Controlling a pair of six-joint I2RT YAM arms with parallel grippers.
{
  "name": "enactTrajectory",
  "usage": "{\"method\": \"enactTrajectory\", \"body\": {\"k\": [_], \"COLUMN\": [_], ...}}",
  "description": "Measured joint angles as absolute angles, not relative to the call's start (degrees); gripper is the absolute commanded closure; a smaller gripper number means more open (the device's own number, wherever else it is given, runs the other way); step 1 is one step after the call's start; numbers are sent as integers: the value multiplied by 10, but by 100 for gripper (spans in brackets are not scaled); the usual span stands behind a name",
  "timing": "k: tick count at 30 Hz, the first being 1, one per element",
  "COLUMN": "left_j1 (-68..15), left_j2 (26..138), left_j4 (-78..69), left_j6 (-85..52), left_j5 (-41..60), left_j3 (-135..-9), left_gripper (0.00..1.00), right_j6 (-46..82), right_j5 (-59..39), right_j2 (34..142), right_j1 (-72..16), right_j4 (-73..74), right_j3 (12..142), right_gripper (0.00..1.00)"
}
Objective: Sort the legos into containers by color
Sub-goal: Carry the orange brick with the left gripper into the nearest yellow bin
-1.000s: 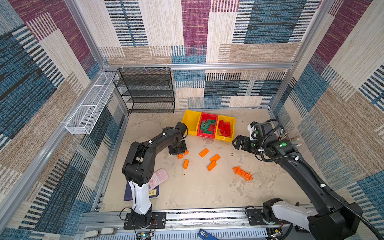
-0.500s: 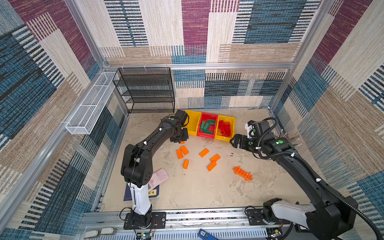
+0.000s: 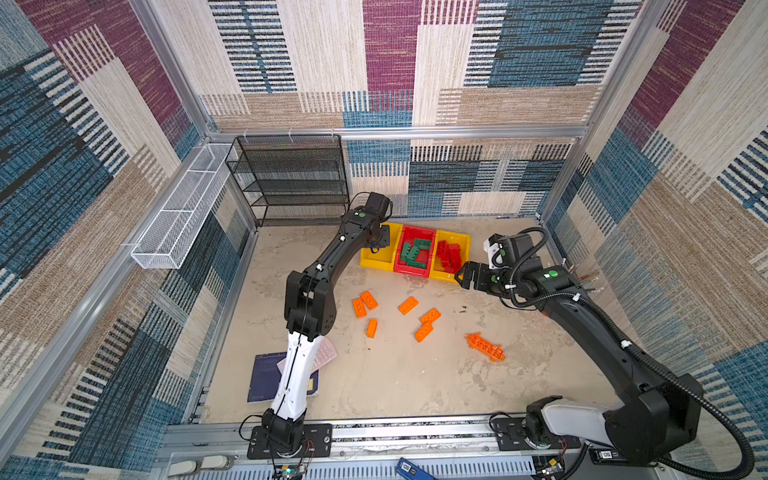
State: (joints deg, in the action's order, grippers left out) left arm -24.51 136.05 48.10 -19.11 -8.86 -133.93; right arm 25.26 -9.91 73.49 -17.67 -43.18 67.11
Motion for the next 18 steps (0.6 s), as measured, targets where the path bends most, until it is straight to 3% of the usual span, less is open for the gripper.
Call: {"method": "enactTrajectory", "body": {"k": [5,6,9,10,12,18], "left_j1": [-245,-245,-245,-245,-245,-246], "left_j2": [1414,1425,1446,1451,1459,1467], "left_j4": [468,467,461,460,457,451], "left_j6": [-189,-189,-189,-189,-190,-191], "left_j5": [-88,-88,-86,-84,-73,-67], "left_j3": [-1394,-1400,-1409,-1411,-1411,-1409], "left_gripper": [73,64,24,17,13,14], "right_j6": [249,246,241,241,239,237], "right_j5": [-85,-84,-79,-74,-73,-71], "right_j2": [757,763,779,784,794,804], "right_j1": [-176,-176,-176,-176,-176,-176], "right_j4": [-436,-437,-441,-442,-446,-451], "right_j3": [694,700,717,721,726,736], "right_gripper": [0,0,0,0,0,0]}}
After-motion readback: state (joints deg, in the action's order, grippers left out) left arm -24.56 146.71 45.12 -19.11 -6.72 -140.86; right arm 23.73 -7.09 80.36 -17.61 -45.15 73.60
